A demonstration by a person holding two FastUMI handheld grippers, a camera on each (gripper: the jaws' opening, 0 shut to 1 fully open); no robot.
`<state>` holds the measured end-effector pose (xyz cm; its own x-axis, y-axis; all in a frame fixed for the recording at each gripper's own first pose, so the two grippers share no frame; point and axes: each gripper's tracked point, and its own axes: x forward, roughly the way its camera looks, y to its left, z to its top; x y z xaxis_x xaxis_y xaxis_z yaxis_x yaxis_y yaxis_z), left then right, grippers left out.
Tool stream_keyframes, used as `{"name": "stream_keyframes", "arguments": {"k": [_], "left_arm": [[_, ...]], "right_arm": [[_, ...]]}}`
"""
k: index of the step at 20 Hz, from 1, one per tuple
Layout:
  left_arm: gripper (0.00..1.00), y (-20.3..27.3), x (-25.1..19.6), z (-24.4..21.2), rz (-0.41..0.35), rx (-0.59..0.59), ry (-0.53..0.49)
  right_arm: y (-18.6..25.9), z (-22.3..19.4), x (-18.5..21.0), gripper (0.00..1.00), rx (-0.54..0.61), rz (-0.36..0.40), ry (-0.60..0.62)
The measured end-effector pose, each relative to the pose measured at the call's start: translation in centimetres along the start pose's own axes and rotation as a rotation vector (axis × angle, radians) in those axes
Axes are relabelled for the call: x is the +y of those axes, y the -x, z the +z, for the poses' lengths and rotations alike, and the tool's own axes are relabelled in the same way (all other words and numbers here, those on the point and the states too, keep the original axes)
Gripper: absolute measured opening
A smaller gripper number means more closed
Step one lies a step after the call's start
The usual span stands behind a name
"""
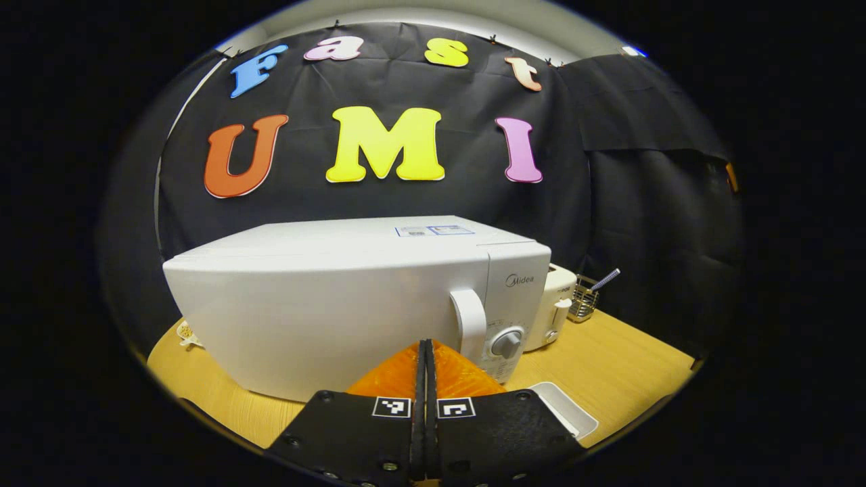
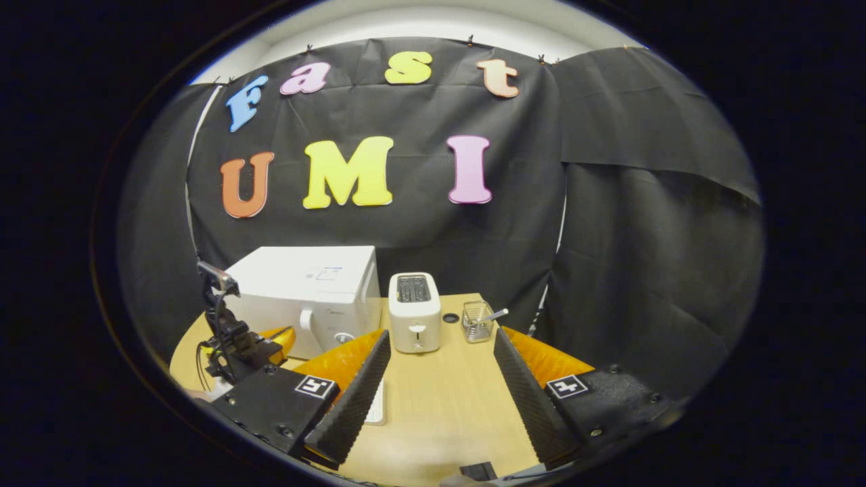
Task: Open the microwave oven with the left hand, put the food in, and close the microwave oven.
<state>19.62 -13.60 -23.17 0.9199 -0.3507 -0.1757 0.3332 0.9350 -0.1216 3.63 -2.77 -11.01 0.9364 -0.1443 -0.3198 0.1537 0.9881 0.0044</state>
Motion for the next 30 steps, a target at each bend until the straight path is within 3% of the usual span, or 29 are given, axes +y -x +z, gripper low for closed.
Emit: {"name": "stream_keyframes", "arguments": {"k": [6,7,9,11,12,13,14,17,21,30], "left_arm": [[0.00,10.1,3.0,5.7,0.084,-0.052,0.007],[0.13,12.0,2.9,6.6,0.069,-0.061,0.009],[0.97,15.7,4.7,9.0,0.126,-0.093,-0.012],[0.87,19.9,6.8,11.0,0.193,-0.121,-0.045],[0.94,21.9,7.4,11.9,0.216,-0.133,-0.055],[0.87,23.5,8.2,12.8,0.238,-0.136,-0.065],[0.94,25.1,8.9,13.6,0.260,-0.142,-0.074],[0.94,28.8,10.6,16.0,0.310,-0.159,-0.083],[0.94,31.3,10.9,18.2,0.305,-0.195,-0.054],[0.94,32.1,10.5,20.8,0.251,-0.242,-0.016]], "right_arm": [[0.7,0.4,4.0,0.99,-0.029,0.106,0.031],[1.0,0.6,4.7,0.99,-0.040,0.122,0.040],[1.8,1.3,6.1,0.99,-0.064,0.147,0.053],[3.1,2.4,7.7,0.99,-0.096,0.179,0.054],[3.7,3.2,8.2,0.99,-0.116,0.187,0.054],[4.3,3.7,8.8,0.91,-0.138,0.196,0.052],[4.9,4.1,9.4,0.99,-0.149,0.203,0.043],[6.6,5.2,10.9,0.99,-0.169,0.224,0.009],[8.5,6.4,12.2,0.99,-0.206,0.226,-0.017],[11.9,7.3,11.2,0.98,-0.254,0.158,-0.014]]}}
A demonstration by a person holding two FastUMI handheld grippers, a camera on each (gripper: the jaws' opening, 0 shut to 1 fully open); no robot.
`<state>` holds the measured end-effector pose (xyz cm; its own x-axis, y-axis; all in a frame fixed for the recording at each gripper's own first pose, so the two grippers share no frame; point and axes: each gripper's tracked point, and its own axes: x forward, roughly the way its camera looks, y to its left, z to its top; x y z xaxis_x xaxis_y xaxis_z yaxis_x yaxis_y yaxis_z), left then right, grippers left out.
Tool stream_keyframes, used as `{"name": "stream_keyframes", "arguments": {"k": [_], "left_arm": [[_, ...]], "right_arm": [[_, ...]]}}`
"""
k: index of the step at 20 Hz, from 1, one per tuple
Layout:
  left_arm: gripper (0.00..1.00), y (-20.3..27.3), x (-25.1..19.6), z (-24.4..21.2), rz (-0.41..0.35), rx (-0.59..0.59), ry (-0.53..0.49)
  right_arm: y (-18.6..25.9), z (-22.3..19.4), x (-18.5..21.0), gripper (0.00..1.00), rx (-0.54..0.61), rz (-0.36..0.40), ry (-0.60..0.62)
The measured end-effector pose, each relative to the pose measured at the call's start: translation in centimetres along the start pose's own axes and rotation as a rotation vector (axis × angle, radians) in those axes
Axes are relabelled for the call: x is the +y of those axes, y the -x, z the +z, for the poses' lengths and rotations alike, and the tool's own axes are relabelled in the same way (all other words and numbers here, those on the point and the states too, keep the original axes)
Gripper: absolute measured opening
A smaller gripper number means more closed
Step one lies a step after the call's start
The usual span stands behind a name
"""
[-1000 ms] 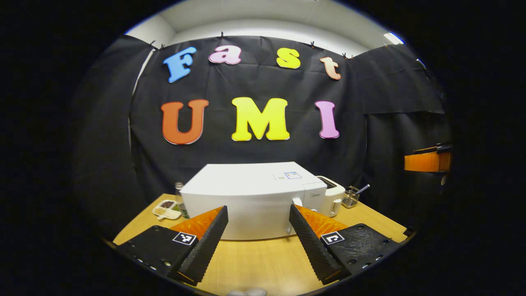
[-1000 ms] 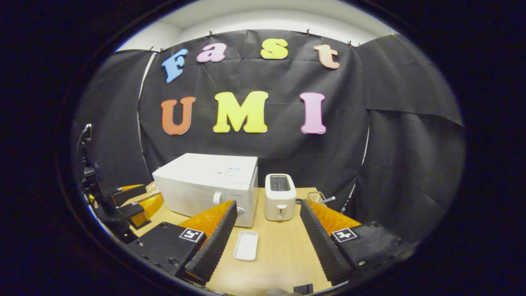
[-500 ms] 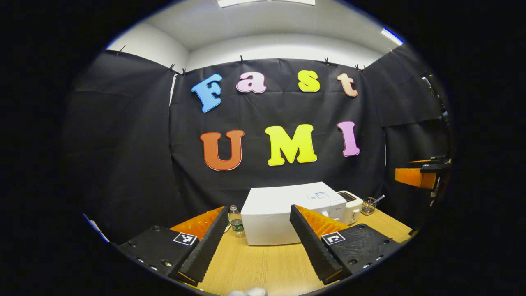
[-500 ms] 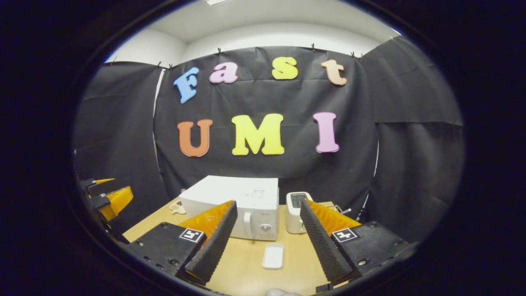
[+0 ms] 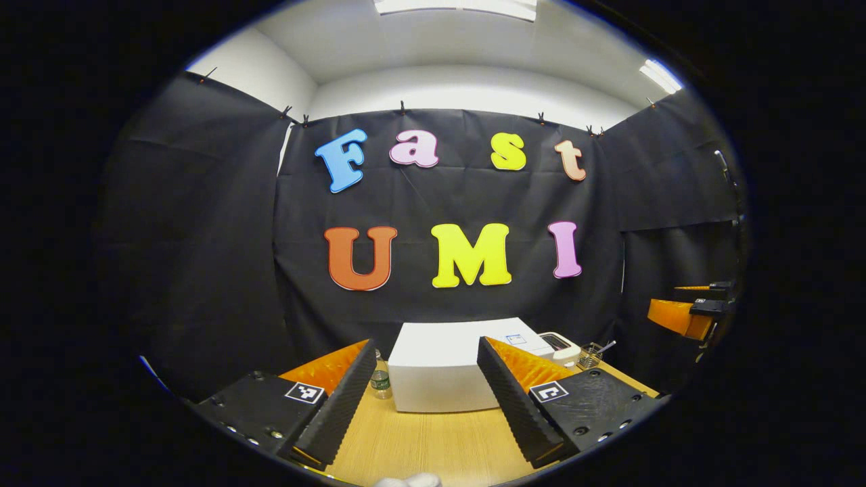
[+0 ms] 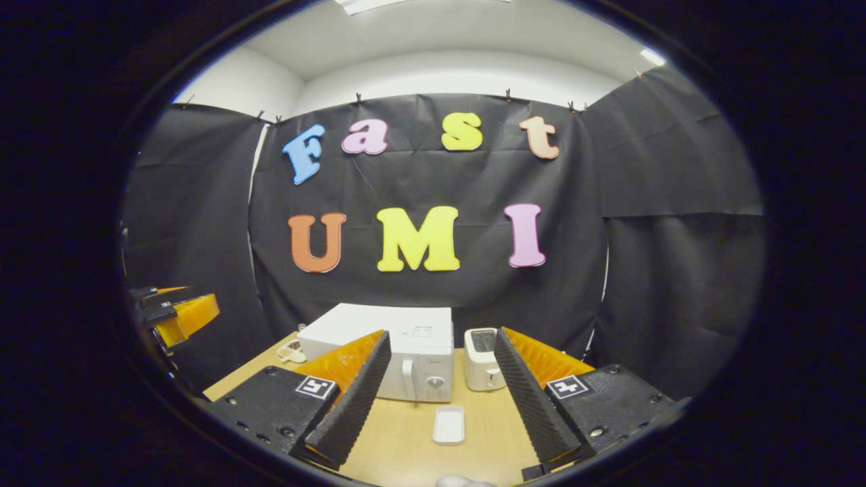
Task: Open the microwave oven with the left hand, put the food in, and close the microwave oven.
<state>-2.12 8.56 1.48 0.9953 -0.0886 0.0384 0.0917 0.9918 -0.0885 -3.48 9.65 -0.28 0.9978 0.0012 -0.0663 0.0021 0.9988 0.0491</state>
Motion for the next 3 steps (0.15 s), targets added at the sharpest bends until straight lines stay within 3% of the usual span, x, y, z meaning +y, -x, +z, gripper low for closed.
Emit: {"name": "stream_keyframes", "arguments": {"k": [3], "left_arm": [[0.94,0.19,-0.07,0.13,-0.006,-0.002,0.014]], "right_arm": [[0.46,0.42,-0.16,0.98,-0.008,-0.014,0.006]]}}
